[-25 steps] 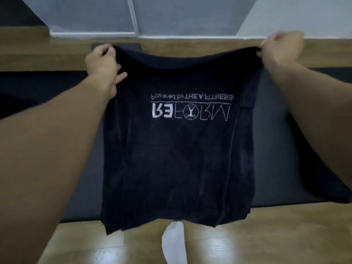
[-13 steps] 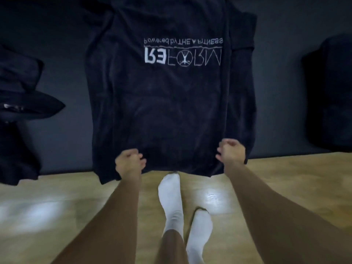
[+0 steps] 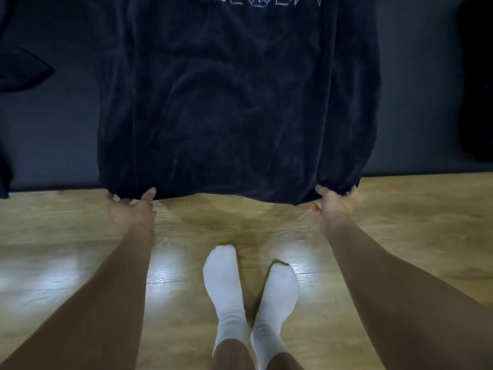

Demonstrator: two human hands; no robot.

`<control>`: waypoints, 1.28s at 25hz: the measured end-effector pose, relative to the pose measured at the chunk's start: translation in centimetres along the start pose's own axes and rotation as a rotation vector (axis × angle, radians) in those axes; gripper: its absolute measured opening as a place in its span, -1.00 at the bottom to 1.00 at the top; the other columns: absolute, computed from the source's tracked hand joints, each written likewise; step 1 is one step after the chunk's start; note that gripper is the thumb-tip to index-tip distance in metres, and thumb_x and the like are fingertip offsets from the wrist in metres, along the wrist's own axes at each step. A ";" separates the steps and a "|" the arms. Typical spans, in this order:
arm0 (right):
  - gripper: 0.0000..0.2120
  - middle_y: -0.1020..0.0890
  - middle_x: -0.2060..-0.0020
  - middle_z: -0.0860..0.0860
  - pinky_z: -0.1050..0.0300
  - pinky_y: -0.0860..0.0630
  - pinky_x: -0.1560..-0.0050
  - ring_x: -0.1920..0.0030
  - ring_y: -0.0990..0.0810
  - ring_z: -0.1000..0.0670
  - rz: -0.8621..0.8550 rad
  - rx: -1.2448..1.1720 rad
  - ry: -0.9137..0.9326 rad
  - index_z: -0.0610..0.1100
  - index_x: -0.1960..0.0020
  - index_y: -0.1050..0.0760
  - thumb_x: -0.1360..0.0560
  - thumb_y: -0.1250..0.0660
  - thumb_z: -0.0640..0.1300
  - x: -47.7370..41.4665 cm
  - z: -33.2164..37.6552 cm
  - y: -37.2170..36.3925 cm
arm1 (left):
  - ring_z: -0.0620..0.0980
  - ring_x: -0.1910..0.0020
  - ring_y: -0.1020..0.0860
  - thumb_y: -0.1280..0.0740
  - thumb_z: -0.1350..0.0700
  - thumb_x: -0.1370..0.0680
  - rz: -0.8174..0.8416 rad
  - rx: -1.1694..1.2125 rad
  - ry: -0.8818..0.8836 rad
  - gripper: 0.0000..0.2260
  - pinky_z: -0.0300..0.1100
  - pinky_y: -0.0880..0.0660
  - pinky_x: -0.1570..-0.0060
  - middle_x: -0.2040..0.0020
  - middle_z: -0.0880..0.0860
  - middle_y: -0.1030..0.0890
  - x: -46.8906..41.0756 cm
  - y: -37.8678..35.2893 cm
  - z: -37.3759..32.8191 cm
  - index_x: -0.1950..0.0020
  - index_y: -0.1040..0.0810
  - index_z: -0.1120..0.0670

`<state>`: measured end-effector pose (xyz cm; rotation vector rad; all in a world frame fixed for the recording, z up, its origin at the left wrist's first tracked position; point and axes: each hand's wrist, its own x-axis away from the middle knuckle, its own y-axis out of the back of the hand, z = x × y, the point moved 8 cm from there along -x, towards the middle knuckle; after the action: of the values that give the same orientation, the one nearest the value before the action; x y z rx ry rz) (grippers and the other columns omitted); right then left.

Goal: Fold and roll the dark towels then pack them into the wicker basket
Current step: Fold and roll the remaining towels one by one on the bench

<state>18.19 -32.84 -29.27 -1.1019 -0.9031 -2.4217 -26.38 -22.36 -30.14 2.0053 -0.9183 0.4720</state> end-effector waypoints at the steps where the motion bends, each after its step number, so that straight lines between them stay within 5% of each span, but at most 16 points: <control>1: -0.52 -0.58 -0.06 0.11 0.14 -0.53 0.27 0.15 -0.56 0.07 0.012 0.010 0.003 0.02 -0.32 -0.42 -0.47 -0.43 -0.25 -0.6 -0.1 -0.1 | 0.04 -0.03 -0.65 -0.54 0.16 -0.44 -0.013 0.000 -0.019 -0.35 -0.08 -0.63 0.07 -0.15 -0.01 -0.59 -0.1 0.3 0.0 -0.44 -0.31 -0.04; 4: -0.82 -0.65 -0.04 0.02 0.18 -0.41 0.30 0.18 -0.53 0.05 0.018 0.068 0.024 0.01 0.00 -0.51 -0.46 -0.47 -0.13 -1.0 -0.4 0.7 | 0.04 0.01 -0.63 -0.54 0.04 -0.44 -0.082 -0.066 -0.065 -0.61 0.00 -0.62 -0.07 -0.01 0.02 -0.61 -0.2 1.6 0.3 -0.19 -0.51 0.05; 7: -0.86 -0.66 0.12 0.08 0.20 -0.45 0.12 0.15 -0.58 0.08 -0.029 -0.012 0.092 0.00 0.14 -0.53 -0.42 -0.48 -0.15 0.5 1.0 2.7 | 0.08 0.08 -0.60 -0.44 0.08 -0.54 -0.045 0.032 -0.088 -0.83 -0.15 -0.61 0.17 0.08 0.09 -0.62 1.2 2.9 -0.9 0.01 -0.47 0.08; 12: -0.84 -0.60 0.28 0.07 0.25 -0.52 0.20 0.19 -0.56 0.05 -0.184 -0.153 0.213 -0.04 0.26 -0.49 -0.42 -0.44 -0.20 4.3 6.5 8.0 | 0.06 0.05 -0.54 -0.26 0.08 -0.65 -0.195 -0.001 -0.261 -0.90 -0.28 -0.46 0.13 -0.05 0.22 -0.60 3.6 8.7 -5.9 -0.08 -0.38 0.08; 15: -0.89 -0.57 0.21 0.05 0.09 -0.57 0.06 0.11 -0.59 -0.02 -0.245 -0.129 0.222 -0.09 0.14 -0.44 -0.52 -0.35 -0.12 5.5 8.8 10.1 | 0.14 0.16 -0.56 -0.33 -0.01 -0.60 -0.177 0.023 -0.176 -0.83 -0.08 -0.48 0.15 0.04 0.19 -0.59 3.9 10.3 -7.2 -0.06 -0.45 0.06; 20: -0.77 -0.60 0.07 0.01 -0.06 -0.61 0.04 0.03 -0.62 -0.08 -0.076 -0.085 0.128 -0.10 -0.12 -0.48 -0.55 -0.37 0.00 6.2 8.8 9.1 | -0.06 0.36 -0.48 -0.50 0.04 -0.48 0.056 0.013 0.017 -0.68 -0.25 -0.46 0.34 0.15 0.02 -0.60 3.2 10.2 -5.7 -0.14 -0.58 0.18; 23: -0.76 -0.65 -0.03 -0.03 0.10 -0.57 0.17 0.08 -0.63 0.01 0.045 0.009 0.189 -0.08 -0.18 -0.55 -0.53 -0.41 -0.06 6.3 9.6 8.7 | 0.01 0.13 -0.58 -0.31 0.16 -0.63 0.055 0.339 0.161 -0.71 -0.17 -0.61 0.03 -0.11 0.14 -0.55 3.1 10.9 -4.6 -0.34 -0.45 0.19; 25: -0.79 -0.64 -0.09 -0.07 0.09 -0.55 0.06 0.02 -0.62 -0.03 -0.017 0.085 0.254 -0.05 -0.16 -0.58 -0.53 -0.41 -0.09 5.8 10.5 9.7 | 0.08 -0.05 -0.59 -0.22 0.16 -0.67 0.043 0.485 0.200 -0.69 -0.06 -0.58 -0.15 -0.17 0.14 -0.51 2.9 11.0 -4.4 -0.42 -0.36 0.12; 29: -0.82 -0.64 0.00 -0.05 0.09 -0.52 -0.08 0.07 -0.57 -0.01 -0.161 0.096 0.231 0.01 -0.13 -0.59 -0.54 -0.39 -0.15 4.1 9.3 10.6 | -0.11 0.12 -0.55 -0.14 0.08 -0.69 0.021 0.468 0.286 -0.90 -0.12 -0.55 -0.21 0.03 -0.03 -0.51 2.0 9.3 -2.2 -0.08 -0.42 0.05; 32: -0.78 -0.61 0.16 0.04 -0.07 -0.57 -0.17 0.15 -0.57 0.03 -0.173 -0.015 0.101 -0.04 -0.18 -0.58 -0.55 -0.38 -0.18 2.8 5.5 9.0 | -0.15 0.18 -0.54 -0.17 0.06 -0.66 0.080 0.413 0.335 -0.84 -0.16 -0.56 -0.18 0.10 -0.06 -0.49 1.5 6.5 0.5 0.11 -0.40 0.01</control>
<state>24.18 -36.01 -20.67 -0.9317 -0.9855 -2.6013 -30.32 -25.73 -25.90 2.1630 -0.7338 1.0792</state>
